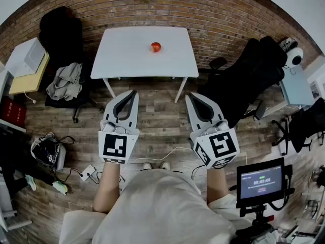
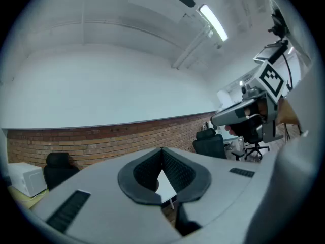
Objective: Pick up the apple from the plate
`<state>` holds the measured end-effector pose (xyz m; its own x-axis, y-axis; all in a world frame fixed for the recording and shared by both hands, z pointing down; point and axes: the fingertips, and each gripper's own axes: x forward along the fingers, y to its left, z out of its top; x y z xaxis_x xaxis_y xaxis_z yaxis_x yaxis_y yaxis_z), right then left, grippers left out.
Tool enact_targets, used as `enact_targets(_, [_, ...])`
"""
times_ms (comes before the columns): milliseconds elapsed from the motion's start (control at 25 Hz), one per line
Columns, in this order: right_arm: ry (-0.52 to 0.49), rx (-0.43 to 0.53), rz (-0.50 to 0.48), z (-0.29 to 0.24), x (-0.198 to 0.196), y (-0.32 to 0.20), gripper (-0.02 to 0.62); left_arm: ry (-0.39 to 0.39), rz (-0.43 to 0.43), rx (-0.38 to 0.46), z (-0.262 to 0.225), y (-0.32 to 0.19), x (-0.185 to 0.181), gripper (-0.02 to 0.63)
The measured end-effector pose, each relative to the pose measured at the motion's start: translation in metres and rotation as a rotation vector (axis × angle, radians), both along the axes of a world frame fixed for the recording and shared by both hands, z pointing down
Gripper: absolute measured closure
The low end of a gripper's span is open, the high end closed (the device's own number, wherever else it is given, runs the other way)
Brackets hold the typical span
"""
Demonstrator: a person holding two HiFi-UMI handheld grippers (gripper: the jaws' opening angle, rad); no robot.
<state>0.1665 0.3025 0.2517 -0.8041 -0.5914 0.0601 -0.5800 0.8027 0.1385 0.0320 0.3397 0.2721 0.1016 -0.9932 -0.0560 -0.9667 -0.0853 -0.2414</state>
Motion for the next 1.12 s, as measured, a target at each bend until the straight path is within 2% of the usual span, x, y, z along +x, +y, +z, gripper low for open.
enact_targets(160, [0.003,-0.024,-0.006,0.004,-0.004,0.002,0.595,0.001,0.006,-0.008,0.000,0.001,-0.001,0.600])
enact_targets(360, [-0.067,-0.096,-0.019,0.008,-0.009,0.000,0.594,-0.001,0.007,-0.017,-0.001,0.001,-0.006,0.600])
enact_targets(600, [-0.087,-0.089,-0.034,0.004,-0.012,0.004,0.594,-0.001,0.030,-0.043,0.003,-0.001,-0.005,0.600])
enact_targets(920, [-0.071,-0.142,-0.057,0.017,-0.039,0.018,0.594,-0.002,0.060,-0.067,0.014,0.003,-0.024,0.600])
enact_targets(1120, [-0.074,-0.112,-0.080,0.018,-0.046,0.024,0.594,0.000,0.079,-0.067,0.026,0.005,-0.028,0.600])
